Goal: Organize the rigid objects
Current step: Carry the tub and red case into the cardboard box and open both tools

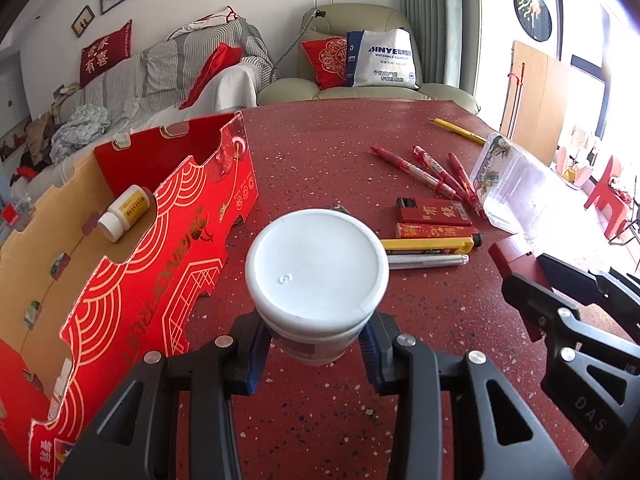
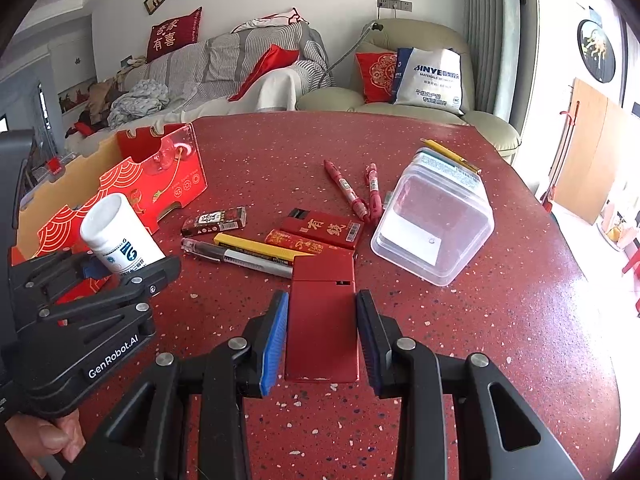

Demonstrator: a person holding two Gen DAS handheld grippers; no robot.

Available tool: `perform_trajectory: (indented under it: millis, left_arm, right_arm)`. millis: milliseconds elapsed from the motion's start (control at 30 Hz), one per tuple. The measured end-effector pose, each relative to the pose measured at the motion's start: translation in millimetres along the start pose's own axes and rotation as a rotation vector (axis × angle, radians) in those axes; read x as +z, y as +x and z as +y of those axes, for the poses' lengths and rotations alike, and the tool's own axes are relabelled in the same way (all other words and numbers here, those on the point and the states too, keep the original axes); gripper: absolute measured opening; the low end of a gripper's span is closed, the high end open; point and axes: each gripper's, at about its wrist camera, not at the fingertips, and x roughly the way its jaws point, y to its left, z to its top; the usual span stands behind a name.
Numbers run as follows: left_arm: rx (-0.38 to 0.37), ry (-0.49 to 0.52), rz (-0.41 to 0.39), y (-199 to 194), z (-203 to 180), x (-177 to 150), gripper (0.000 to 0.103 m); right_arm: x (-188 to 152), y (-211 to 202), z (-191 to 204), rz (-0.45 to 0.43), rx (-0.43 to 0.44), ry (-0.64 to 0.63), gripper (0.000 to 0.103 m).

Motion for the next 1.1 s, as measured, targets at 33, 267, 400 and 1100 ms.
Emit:
perform_trajectory:
  millis: [33,267,400,1100]
  left_arm:
    - [-0.003,-0.008,0.002,-3.0,1.0,-1.6,0.042]
    - [0.0,-0.049,-0.002,-30.4,12.0,-0.1,0.042]
    - [0.017,-0.073,-0.058,-57.8,28.3,10.8,0.042]
    - [0.131,-0.266,-0.037,-88.2,143.5,13.7,0.042]
  right_arm:
    - [-0.9,-2.5,0.7,-0.001,0.003,0.005,0.035]
    - [15.5,-29.1,15.6,-0.052,0.056,0.011,0.035]
    - [33.3,-47.6,31.0,-0.092,0.099,-0.013,0.036]
    - [76.9,-49.0,157.2,-0.09,0.326,-0.197,0.036]
